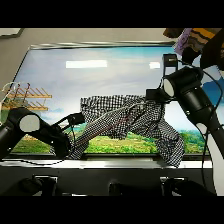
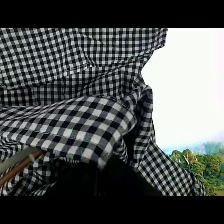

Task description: Fold the clothes and pants, and hang the long-sleeved shirts on hangers.

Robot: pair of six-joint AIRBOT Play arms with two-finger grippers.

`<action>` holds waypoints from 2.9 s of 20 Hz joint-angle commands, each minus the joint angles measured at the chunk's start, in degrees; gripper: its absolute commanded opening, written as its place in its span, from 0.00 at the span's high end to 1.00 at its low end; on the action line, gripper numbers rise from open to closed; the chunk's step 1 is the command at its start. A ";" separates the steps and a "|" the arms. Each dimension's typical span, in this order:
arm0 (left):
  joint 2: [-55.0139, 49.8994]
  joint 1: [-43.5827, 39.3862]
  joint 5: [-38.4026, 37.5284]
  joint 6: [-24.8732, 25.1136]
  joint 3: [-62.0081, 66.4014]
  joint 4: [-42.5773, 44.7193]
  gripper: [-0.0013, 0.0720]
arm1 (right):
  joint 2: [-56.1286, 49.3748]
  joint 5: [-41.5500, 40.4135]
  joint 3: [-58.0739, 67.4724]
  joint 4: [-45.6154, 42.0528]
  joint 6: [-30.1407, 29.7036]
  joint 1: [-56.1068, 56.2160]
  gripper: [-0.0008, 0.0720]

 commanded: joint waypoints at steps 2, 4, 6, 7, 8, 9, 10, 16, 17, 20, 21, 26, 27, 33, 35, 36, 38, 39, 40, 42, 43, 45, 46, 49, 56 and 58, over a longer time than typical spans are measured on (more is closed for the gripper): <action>0.52 -1.51 -0.28 0.04 0.09 -0.83 0.94 | -0.76 -1.62 0.02 -0.83 1.55 -0.02 0.94; 0.52 -2.60 0.94 0.07 0.09 -0.90 0.94 | -0.76 -1.73 0.02 -0.35 1.31 0.11 0.94; 0.52 -3.48 1.20 0.48 0.09 -1.03 0.94 | -0.74 -0.85 0.02 0.09 0.66 0.15 0.93; 0.50 -3.67 1.25 0.48 0.09 -1.05 0.94 | -0.66 -0.70 0.02 0.13 0.22 0.15 0.93; 0.50 -3.69 1.84 0.48 0.09 -1.05 0.94 | -0.39 -0.57 0.02 0.44 0.24 0.15 0.93; 0.44 -3.69 3.06 0.50 0.09 -1.05 0.94 | 0.07 -0.39 0.04 0.87 0.24 0.15 0.93; 0.24 -3.69 4.63 0.52 0.09 -1.05 0.94 | 0.76 -0.33 0.04 1.70 0.24 0.15 0.93; -3.56 -3.76 9.49 4.22 0.09 -5.25 0.94 | 3.96 -0.20 0.04 8.55 -1.22 0.15 0.93; -4.33 -4.00 9.66 4.85 0.09 -5.29 0.94 | 4.11 -0.07 0.04 9.44 -2.08 0.15 0.93; -5.97 -4.42 9.79 6.16 0.11 -5.33 0.94 | 4.92 0.48 0.04 9.49 -2.97 0.15 0.93; -6.43 -4.39 10.05 6.16 0.09 -5.35 0.94 | 5.38 0.52 0.04 9.75 -2.97 0.15 0.93; -8.87 -4.39 14.14 6.38 0.13 -5.40 0.94 | 8.61 1.29 0.04 15.08 -2.97 0.15 0.94; -9.09 -4.42 15.23 6.38 0.15 -5.42 0.94 | 8.98 2.08 0.04 16.26 -2.97 0.15 0.94; -9.55 -4.39 17.64 12.61 0.13 -8.39 0.94 | 9.90 3.74 0.04 20.15 -4.42 0.15 0.94; -9.99 -4.42 18.62 12.79 0.13 -8.39 0.94 | 10.12 4.35 0.04 21.05 -4.70 0.15 0.94; -10.45 -4.42 18.64 12.79 0.13 -8.41 0.94 | 10.21 4.79 0.04 21.29 -4.72 0.15 0.94; -11.50 -4.42 18.78 12.79 0.15 -8.41 0.94 | 10.45 5.27 0.04 21.94 -4.98 0.15 0.94; -11.96 -4.42 19.08 12.76 0.15 -8.41 0.94 | 10.67 5.18 0.04 22.64 -5.11 0.15 0.94; -12.41 -4.57 19.28 12.76 0.15 -8.37 0.94 | 10.95 5.16 0.04 22.99 -5.11 0.15 0.94; -13.27 -5.35 19.85 12.74 0.48 -8.37 0.94 | 11.45 5.33 0.04 23.85 -5.09 0.15 0.94; -13.66 -6.12 20.79 12.74 0.76 -8.37 0.94 | 11.69 5.40 0.04 24.37 -5.09 0.15 0.94; -14.71 -7.61 22.38 12.52 1.73 -8.37 0.94 | 12.02 5.79 0.04 25.88 -5.09 0.15 0.94; -15.34 -8.04 23.10 12.00 2.23 -8.39 0.94 | 12.11 6.49 0.04 26.32 -5.09 0.15 0.94; -16.55 -8.33 25.09 10.95 3.41 -8.41 0.94 | 12.74 8.41 0.04 26.91 -5.09 0.15 0.94; -18.95 -9.66 26.71 11.08 5.95 -10.36 0.94 | 13.46 7.82 0.04 27.91 -5.09 0.15 0.94; -20.11 -10.84 26.73 11.04 6.78 -10.43 0.94 | 13.46 7.61 0.04 27.91 -5.09 0.15 0.94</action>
